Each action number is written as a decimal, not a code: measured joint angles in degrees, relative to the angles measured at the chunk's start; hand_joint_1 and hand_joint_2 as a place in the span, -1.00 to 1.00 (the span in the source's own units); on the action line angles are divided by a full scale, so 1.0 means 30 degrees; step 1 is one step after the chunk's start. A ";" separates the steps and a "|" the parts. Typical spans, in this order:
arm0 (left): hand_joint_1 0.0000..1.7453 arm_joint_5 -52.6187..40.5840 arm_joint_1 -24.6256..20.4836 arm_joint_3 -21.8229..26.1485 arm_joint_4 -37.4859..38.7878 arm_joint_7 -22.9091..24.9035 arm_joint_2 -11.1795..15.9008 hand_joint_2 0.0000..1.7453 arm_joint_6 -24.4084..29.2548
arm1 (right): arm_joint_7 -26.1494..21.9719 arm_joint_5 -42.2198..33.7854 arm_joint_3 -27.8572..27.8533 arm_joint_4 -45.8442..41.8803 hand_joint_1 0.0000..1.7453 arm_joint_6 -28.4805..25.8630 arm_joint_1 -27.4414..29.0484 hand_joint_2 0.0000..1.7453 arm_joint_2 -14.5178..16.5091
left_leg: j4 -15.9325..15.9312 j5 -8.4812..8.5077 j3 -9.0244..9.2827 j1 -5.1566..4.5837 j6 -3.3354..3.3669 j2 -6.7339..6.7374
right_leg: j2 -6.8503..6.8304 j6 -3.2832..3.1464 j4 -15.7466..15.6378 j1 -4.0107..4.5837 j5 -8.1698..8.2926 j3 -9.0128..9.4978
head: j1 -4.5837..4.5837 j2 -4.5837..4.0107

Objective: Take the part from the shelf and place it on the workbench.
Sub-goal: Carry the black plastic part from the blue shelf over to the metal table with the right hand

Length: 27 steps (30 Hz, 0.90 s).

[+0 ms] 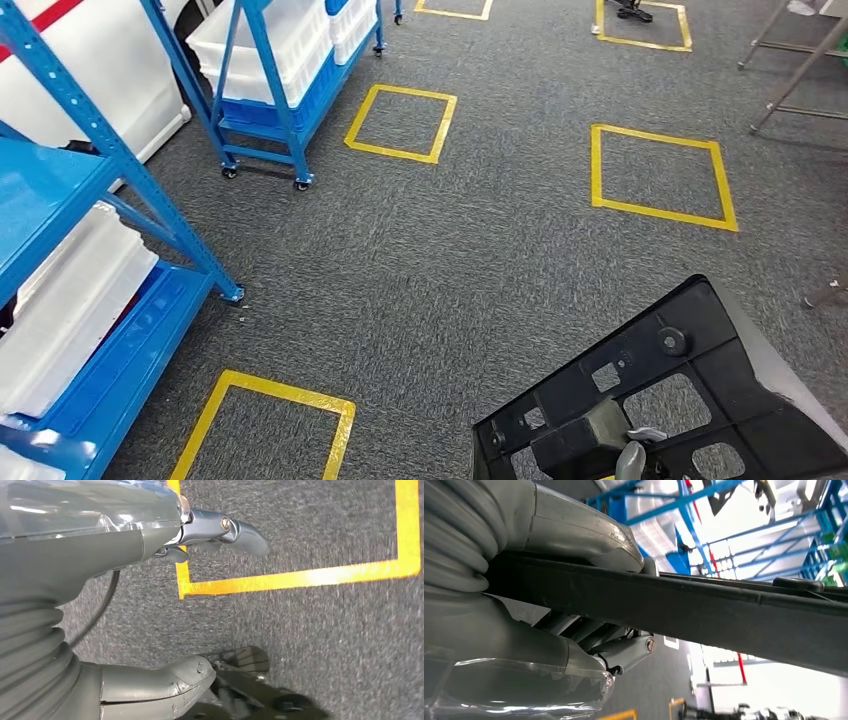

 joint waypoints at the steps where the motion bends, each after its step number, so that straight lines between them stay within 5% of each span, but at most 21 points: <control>1: -1.00 0.0018 0.0017 0.0009 -0.0002 -0.0007 0.0038 1.00 0.0016 | -0.0026 0.0091 -0.0040 0.0049 1.00 0.0002 -0.0011 1.00 0.0000 | -0.0356 0.0530 0.0026 0.0055 -0.0074 -0.0034 | 0.0325 0.0050 0.0107 -0.0038 -0.0052 -0.0001 | -0.0006 0.0002; 2: -1.00 0.0055 0.0015 0.0031 -0.0002 -0.0022 0.0097 1.00 0.0031 | -0.0062 0.0211 -0.0093 0.0106 1.00 0.0024 -0.0035 1.00 0.0000 | -0.1391 0.1339 0.0376 0.0137 -0.0153 -0.0177 | 0.0639 0.0135 0.0264 -0.0095 -0.0136 -0.0013 | -0.0009 0.0002; 4: -1.00 0.0166 0.0000 0.0109 -0.0004 -0.0060 0.0206 1.00 0.0047 | -0.0155 0.0556 -0.0237 0.0229 1.00 0.0133 -0.0154 1.00 0.0000 | -0.3548 0.2398 0.1167 0.0322 -0.0246 -0.1166 | 0.1195 0.0383 0.0740 -0.0182 -0.0358 -0.0203 | -0.0031 0.0002; 6: -1.00 0.0275 -0.0031 0.0182 -0.0005 -0.0095 0.0302 1.00 0.0067 | -0.0230 0.0914 -0.0402 0.0364 1.00 0.0297 -0.0298 1.00 0.0002 | -0.4295 0.2486 0.1382 0.0352 -0.0119 -0.1845 | 0.1648 0.0653 0.1092 -0.0219 -0.0461 -0.0518 | -0.0060 0.0002; 8: -1.00 0.0321 -0.0088 0.0206 -0.0007 -0.0113 0.0390 1.00 0.0091 | -0.0275 0.1124 -0.0576 0.0481 1.00 0.0410 -0.0365 1.00 0.0000 | -0.4332 0.2531 0.1374 0.0294 0.0168 -0.1481 | 0.2074 0.0888 0.1109 -0.0276 -0.0380 -0.0700 | -0.0071 0.0002; 9: -1.00 0.0324 -0.0113 0.0209 -0.0007 -0.0117 0.0425 1.00 0.0098 | -0.0295 0.1189 -0.0667 0.0526 1.00 0.0439 -0.0370 1.00 -0.0002 | -0.4406 0.2592 0.1417 0.0298 0.0304 -0.1248 | 0.1993 0.0966 0.1155 -0.0288 -0.0391 -0.0756 | -0.0073 0.0002; 11: -1.00 0.0335 -0.0141 0.0222 -0.0011 -0.0158 0.0499 1.00 0.0146 | -0.0359 0.1392 -0.0834 0.0621 1.00 0.0520 -0.0462 1.00 -0.0009 | -0.4606 0.2717 0.1493 0.0314 0.0531 -0.0710 | 0.0958 0.1109 0.2145 -0.0263 -0.0977 -0.1273 | 0.0078 0.0000; 13: -1.00 0.0373 -0.0110 0.0269 -0.0015 -0.0226 0.0634 1.00 0.0208 | -0.0446 0.1677 -0.0950 0.0755 1.00 0.0721 -0.0675 1.00 -0.0014 | -0.4691 0.2728 0.1523 0.0202 0.0634 -0.0102 | -0.0283 0.1248 0.4381 -0.0276 -0.2092 -0.2437 | 0.0222 0.0000; 15: -1.00 0.0441 -0.0088 0.0342 -0.0016 -0.0322 0.0816 1.00 0.0231 | -0.0532 0.1999 -0.1111 0.0958 1.00 0.0976 -0.0875 1.00 -0.0015 | -0.4696 0.2670 0.1537 0.0126 0.0661 0.0513 | -0.0618 0.1305 0.5968 -0.0351 -0.2511 -0.3290 | 0.0226 0.0002; 17: -1.00 0.0583 -0.0152 0.0434 -0.0029 -0.0455 0.1011 1.00 0.0238 | -0.0663 0.2442 -0.1344 0.1233 1.00 0.1208 -0.1071 1.00 -0.0018 | -0.4700 0.2577 0.1635 0.0104 0.0632 0.1041 | -0.0809 0.1236 0.4884 -0.0377 -0.1603 -0.2717 | 0.0228 0.0002; 19: -1.00 0.0714 -0.0230 0.0572 -0.0047 -0.0576 0.1162 1.00 0.0253 | -0.0861 0.2976 -0.1555 0.1526 1.00 0.1446 -0.1363 1.00 -0.0022 | -0.4723 0.2457 0.1805 0.0080 0.0522 0.1482 | -0.1565 0.1037 0.2293 -0.0239 -0.0572 -0.1339 | 0.0220 0.0000; 21: -1.00 0.0796 -0.0275 0.0685 -0.0060 -0.0672 0.1277 1.00 0.0279 | -0.1066 0.3370 -0.1751 0.1787 1.00 0.1689 -0.1667 1.00 -0.0022 | -0.4799 0.2367 0.1959 0.0089 0.0321 0.1836 | -0.2095 0.0792 0.0989 0.0006 -0.0337 -0.0684 | 0.0211 0.0000; 23: -1.00 0.0909 -0.0356 0.0745 -0.0066 -0.0741 0.1339 1.00 0.0310 | -0.1204 0.3574 -0.2022 0.1980 1.00 0.1875 -0.1825 1.00 -0.0022 | -0.4943 0.2325 0.2148 0.0126 0.0079 0.2179 | -0.1794 0.0578 0.0824 0.0167 -0.0335 -0.0651 | 0.0210 0.0002; 25: -1.00 0.0987 -0.0443 0.0798 -0.0082 -0.0785 0.1411 1.00 0.0342 | -0.1291 0.3696 -0.2340 0.2132 1.00 0.2005 -0.1880 1.00 -0.0022 | -0.4756 0.2097 0.2237 0.0197 -0.0104 0.1785 | -0.1381 0.0352 0.0470 0.0088 -0.0210 -0.0413 | 0.0201 0.0002; 27: -1.00 0.1011 -0.0421 0.0847 -0.0100 -0.0801 0.1497 1.00 0.0359 | -0.1351 0.3741 -0.2553 0.2314 1.00 0.2100 -0.2046 1.00 -0.0016 | -0.3188 0.1223 0.1550 0.0261 -0.0179 0.0667 | -0.0963 0.0112 0.0191 -0.0037 -0.0117 -0.0165 | 0.0140 0.0002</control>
